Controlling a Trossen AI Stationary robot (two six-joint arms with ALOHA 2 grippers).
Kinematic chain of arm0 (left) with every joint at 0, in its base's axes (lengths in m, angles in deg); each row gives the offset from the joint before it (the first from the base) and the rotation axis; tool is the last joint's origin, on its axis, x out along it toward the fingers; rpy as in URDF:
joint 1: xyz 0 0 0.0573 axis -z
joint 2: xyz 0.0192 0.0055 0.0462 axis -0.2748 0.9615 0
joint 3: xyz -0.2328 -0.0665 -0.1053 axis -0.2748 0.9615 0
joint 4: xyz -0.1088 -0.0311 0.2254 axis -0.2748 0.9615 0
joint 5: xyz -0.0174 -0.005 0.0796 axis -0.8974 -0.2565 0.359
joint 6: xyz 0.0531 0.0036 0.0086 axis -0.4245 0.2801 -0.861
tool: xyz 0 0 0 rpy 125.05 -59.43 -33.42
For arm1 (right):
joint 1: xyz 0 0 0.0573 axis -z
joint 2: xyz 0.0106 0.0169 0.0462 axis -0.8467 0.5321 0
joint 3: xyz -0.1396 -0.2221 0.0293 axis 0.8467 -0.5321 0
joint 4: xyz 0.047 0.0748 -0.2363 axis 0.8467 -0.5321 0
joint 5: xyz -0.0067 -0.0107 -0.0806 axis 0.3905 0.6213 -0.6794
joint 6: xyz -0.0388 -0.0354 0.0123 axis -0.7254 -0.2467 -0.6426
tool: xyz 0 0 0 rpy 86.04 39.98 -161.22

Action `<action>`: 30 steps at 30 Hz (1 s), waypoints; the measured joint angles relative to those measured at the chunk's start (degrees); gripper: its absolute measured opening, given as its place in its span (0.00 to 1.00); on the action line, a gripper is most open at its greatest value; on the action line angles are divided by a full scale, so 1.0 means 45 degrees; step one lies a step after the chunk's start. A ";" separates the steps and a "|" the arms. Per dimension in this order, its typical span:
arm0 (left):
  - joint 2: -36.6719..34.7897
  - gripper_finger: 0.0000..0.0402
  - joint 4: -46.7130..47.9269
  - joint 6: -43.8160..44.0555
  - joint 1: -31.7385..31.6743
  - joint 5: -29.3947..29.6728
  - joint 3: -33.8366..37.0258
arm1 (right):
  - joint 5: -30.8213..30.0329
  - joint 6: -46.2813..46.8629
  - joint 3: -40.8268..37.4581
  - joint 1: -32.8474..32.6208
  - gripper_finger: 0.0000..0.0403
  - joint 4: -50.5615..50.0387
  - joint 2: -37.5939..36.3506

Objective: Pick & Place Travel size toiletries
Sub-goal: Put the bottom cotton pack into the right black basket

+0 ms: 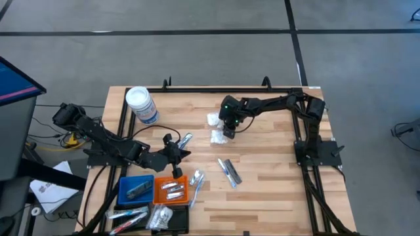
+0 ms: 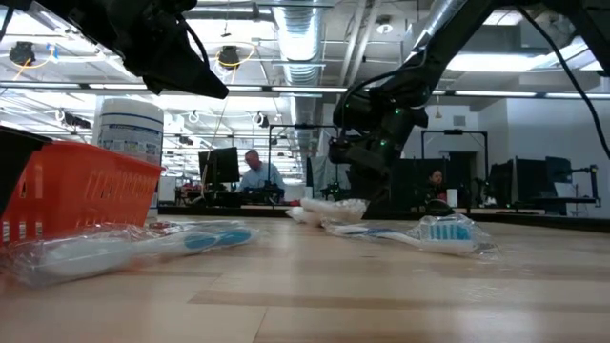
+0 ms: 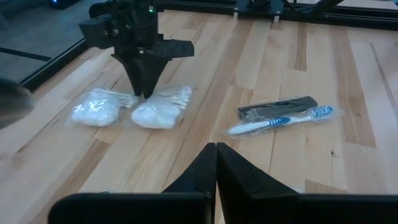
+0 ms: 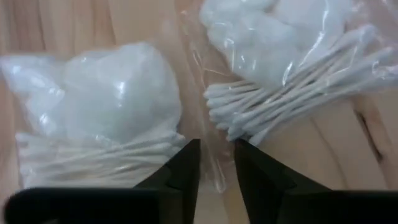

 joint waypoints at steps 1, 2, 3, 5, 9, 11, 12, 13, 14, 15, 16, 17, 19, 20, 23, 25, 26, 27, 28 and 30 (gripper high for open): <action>0.0000 0.00 0.0000 0.0000 0.0004 0.0000 0.0000 | -0.0003 -0.0139 0.0031 0.0000 0.19 -0.0139 0.0000; 0.0000 0.00 0.0000 0.0000 0.0000 0.0000 0.0000 | 0.0001 -0.0298 0.0076 0.0000 0.15 -0.0303 0.0000; 0.0000 0.00 0.0000 0.0000 0.0000 0.0000 -0.0002 | -0.0004 -0.0423 0.0096 -0.0014 0.11 -0.0387 0.0005; 0.0000 0.00 0.0000 0.0000 0.0000 -0.0031 0.0000 | -0.0004 -0.0738 0.0147 -0.0024 0.03 -0.0497 0.0015; 0.0000 0.00 -0.0007 0.0000 0.0005 -0.0213 0.0000 | -0.0036 -0.0844 0.0265 -0.0091 0.02 -0.0535 -0.0178; 0.0000 0.00 -0.0001 0.0000 0.0005 -0.0223 0.0000 | -0.0197 -0.0935 0.0301 -0.0179 0.01 -0.0540 -0.0458; 0.0000 0.00 -0.0001 0.0000 0.0005 -0.0228 0.0000 | -0.0260 -0.0939 0.0296 -0.0266 0.01 -0.0572 -0.0644; 0.0000 0.00 -0.0005 0.0000 0.0005 -0.0224 0.0000 | -0.0344 -0.0943 0.0300 -0.0374 0.01 -0.0504 -0.0812; 0.0000 0.00 -0.0005 0.0000 0.0000 -0.0224 0.0000 | -0.0470 -0.0944 0.0306 -0.0512 0.01 -0.0503 -0.1004; 0.0000 0.00 -0.0005 0.0000 0.0005 -0.0223 0.0000 | -0.0569 -0.0957 0.0306 -0.0646 0.00 -0.0582 -0.1191; 0.0000 0.00 -0.0004 0.0000 0.0002 -0.0224 0.0000 | -0.0704 -0.0983 0.0301 -0.0810 0.00 -0.0621 -0.1393; 0.0000 0.00 -0.0001 0.0000 0.0004 -0.0223 0.0000 | -0.0832 -0.0996 0.0301 -0.0995 0.00 -0.0598 -0.1627; 0.0000 0.00 -0.0002 0.0012 0.0002 -0.0223 0.0000 | -0.1063 -0.1082 0.0301 -0.1358 0.00 -0.0571 -0.2061; 0.0000 0.00 0.0000 0.0019 0.0000 -0.0223 0.0000 | -0.1217 -0.1136 0.0301 -0.1561 0.00 -0.0571 -0.2261; 0.0000 0.00 -0.0001 0.0082 -0.0004 -0.0190 0.0000 | -0.1596 -0.1278 0.0301 -0.2168 0.00 -0.0561 -0.2840; 0.0000 0.00 0.0000 0.0202 -0.0055 0.0019 0.0000 | -0.1859 -0.1300 0.0301 -0.2547 0.00 -0.0563 -0.3146; 0.0000 0.00 -0.0009 0.0306 -0.0086 0.0156 0.0005 | -0.1915 -0.1327 0.0301 -0.2715 0.00 -0.0559 -0.3268; -0.0005 0.00 -0.0033 0.0381 -0.0118 0.0259 0.0054 | -0.1946 -0.1385 0.0301 -0.2871 0.00 -0.0561 -0.3386; -0.0005 0.00 -0.0034 0.0464 -0.0179 0.0355 0.0138 | -0.1961 -0.1412 0.0301 -0.3027 0.00 -0.0538 -0.3491; -0.0005 0.00 -0.0022 0.0660 -0.0327 0.0418 0.0330 | -0.1966 -0.1416 0.0360 -0.3292 0.00 -0.0525 -0.3604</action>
